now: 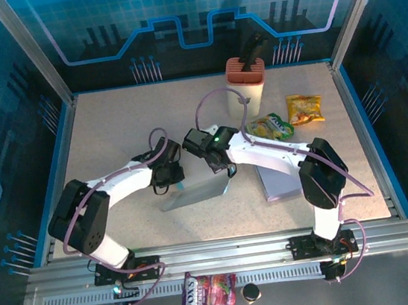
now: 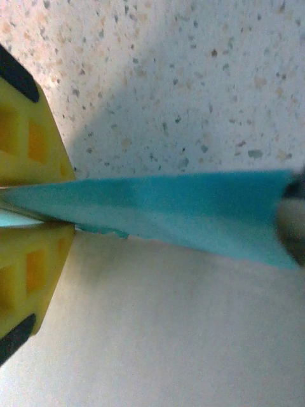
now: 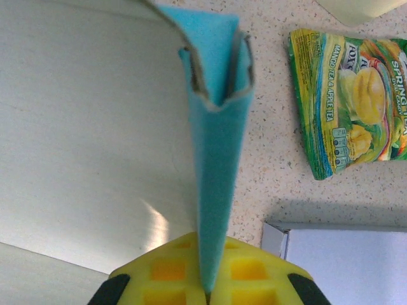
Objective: Fold the paper box
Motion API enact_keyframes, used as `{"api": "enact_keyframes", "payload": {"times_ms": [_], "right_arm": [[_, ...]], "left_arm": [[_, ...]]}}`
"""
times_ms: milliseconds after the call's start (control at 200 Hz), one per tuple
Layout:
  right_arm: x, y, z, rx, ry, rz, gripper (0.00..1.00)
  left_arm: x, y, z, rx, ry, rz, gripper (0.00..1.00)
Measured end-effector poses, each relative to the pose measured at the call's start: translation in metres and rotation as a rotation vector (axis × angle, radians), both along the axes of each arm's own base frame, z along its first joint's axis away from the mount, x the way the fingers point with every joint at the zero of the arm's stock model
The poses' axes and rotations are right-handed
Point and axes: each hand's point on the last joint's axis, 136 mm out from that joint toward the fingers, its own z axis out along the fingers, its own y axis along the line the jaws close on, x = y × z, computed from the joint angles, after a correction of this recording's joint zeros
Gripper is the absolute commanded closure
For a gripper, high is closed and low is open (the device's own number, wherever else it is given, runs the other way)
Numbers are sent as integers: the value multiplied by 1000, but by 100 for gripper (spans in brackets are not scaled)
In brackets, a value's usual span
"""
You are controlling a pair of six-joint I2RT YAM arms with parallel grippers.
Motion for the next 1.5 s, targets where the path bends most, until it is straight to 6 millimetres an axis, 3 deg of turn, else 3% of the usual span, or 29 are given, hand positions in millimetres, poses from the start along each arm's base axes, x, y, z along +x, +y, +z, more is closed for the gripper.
{"api": "enact_keyframes", "payload": {"times_ms": [465, 1031, 1111, 1206, 1501], "right_arm": [[1, 6, 1, 15, -11, 7, 100], [0, 8, 3, 19, -16, 12, 100], [0, 8, 3, 18, -15, 12, 100], [0, 8, 3, 17, -14, 12, 100], [0, 8, 3, 18, -13, 14, 100]], "left_arm": [[1, 6, 6, -1, -20, 11, 93], [1, 6, 4, -11, -35, 11, 100], [1, 6, 6, -16, -38, 8, 80], [-3, 11, 7, -7, -39, 3, 69], [10, 15, 36, -113, -126, 12, 62]]}}
